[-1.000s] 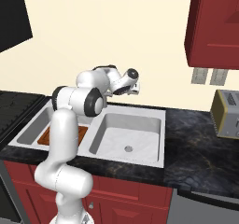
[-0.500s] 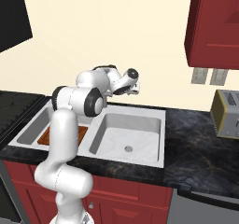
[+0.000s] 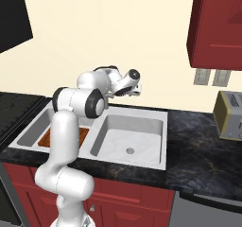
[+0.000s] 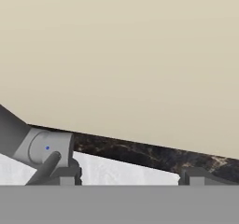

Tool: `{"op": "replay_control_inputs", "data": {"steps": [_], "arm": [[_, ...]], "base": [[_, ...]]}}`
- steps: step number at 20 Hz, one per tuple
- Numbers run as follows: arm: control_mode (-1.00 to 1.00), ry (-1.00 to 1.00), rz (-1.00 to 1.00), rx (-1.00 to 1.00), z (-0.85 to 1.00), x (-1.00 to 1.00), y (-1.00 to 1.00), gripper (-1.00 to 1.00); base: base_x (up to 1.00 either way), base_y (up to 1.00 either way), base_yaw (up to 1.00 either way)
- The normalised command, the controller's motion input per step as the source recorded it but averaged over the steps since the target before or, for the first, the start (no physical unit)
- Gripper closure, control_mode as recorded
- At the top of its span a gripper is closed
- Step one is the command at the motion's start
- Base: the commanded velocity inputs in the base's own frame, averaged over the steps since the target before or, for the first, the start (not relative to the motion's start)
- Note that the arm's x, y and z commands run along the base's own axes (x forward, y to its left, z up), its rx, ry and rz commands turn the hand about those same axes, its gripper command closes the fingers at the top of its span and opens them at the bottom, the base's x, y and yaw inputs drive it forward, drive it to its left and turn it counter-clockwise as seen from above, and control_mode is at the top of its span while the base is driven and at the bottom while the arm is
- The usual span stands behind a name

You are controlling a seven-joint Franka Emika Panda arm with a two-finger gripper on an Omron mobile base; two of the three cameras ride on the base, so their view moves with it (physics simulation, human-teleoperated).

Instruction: Turn on the sink faucet with hot water and rinse the cutting board for ten seconds, then turn off the faucet. Push the cutting board to reach the water if necessary.

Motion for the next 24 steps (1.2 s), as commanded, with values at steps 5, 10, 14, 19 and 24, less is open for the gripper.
{"op": "replay_control_inputs", "data": {"steps": [5, 10, 14, 19, 24], "arm": [[-1.0, 0.01, 0.0, 0.0, -0.02, 0.0, 0.35, -1.0], [-1.0, 0.01, 0.0, 0.0, -0.02, 0.0, 0.35, -1.0], [-1.0, 0.01, 0.0, 0.0, 0.0, 0.0, 0.34, -1.0], [-1.0, 0.01, 0.0, 0.0, 0.0, 0.0, 0.35, -1.0], [-1.0, 0.0, 0.0, 0.0, 0.0, 0.0, 0.32, -1.0]], "base": [[0.0, 0.0, 0.0], [0.0, 0.0, 0.0], [0.0, 0.0, 0.0], [0.0, 0.0, 0.0], [0.0, 0.0, 0.0]]}}
